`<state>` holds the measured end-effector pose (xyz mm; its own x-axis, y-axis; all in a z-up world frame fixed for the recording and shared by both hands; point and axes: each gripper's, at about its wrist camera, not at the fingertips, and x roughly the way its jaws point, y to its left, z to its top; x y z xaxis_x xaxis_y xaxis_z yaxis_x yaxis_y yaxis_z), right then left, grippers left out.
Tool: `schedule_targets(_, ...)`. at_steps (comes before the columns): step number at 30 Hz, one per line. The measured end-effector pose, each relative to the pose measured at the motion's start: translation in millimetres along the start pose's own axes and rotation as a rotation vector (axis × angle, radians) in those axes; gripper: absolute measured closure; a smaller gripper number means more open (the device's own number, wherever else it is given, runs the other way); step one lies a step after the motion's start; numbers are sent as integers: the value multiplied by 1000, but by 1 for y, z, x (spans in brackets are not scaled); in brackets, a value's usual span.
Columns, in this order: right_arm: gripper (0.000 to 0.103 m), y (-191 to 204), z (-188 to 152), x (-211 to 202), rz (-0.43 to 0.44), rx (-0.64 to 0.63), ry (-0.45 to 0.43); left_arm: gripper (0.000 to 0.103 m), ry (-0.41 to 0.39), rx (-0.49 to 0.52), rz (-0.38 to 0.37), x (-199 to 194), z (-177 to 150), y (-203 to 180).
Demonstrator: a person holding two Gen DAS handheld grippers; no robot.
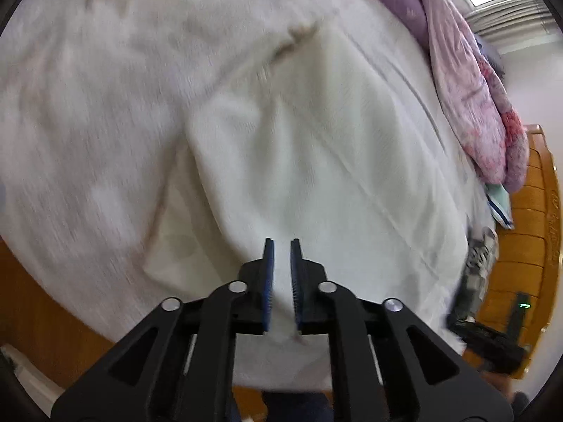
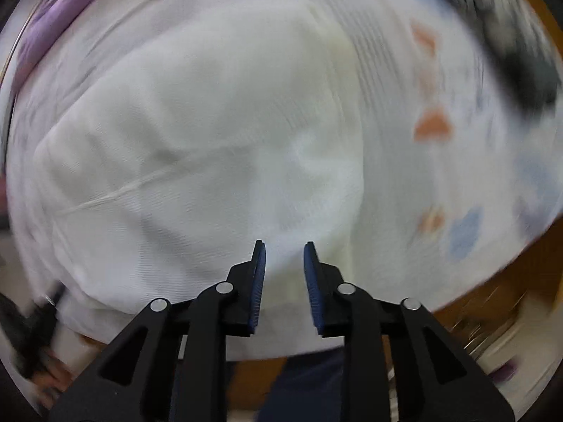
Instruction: Fold large clothes
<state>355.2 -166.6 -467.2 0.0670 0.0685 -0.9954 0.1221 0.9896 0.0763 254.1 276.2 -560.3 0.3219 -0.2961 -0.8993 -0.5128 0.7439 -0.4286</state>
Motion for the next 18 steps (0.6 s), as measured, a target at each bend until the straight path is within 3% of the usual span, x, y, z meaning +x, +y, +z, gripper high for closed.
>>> schedule_targets(3,80,37,29,-22,45,-74,-151,86,-37,-100,29,8,20,20)
schedule_targets(5,91,71,56,-21,124,-154,-198,82,-37,-142,50,23,32,22)
schedule_targets(6,102,79,63,-15,159,-171,-190,82,-23,-138,63,33,37,26)
schedule_targets(7,102,90,74,-7,197,-178,-183,89,-15,-124,91,40,41,26)
schedule_targets(8,102,102,82,0,214,-189,-182,103,-25,-94,164,42,46,24)
schedule_targets(12,102,135,108,40,212,-259,-132,103,-57,-129,186,29,42,25)
schedule_targets(15,103,144,113,80,153,-300,-68,103,11,-205,229,27,18,60)
schedule_targets(17,103,149,108,102,131,-307,-44,103,53,-259,191,31,8,77)
schedule_targets(18,103,146,110,118,131,-297,-17,103,48,-300,108,28,6,87)
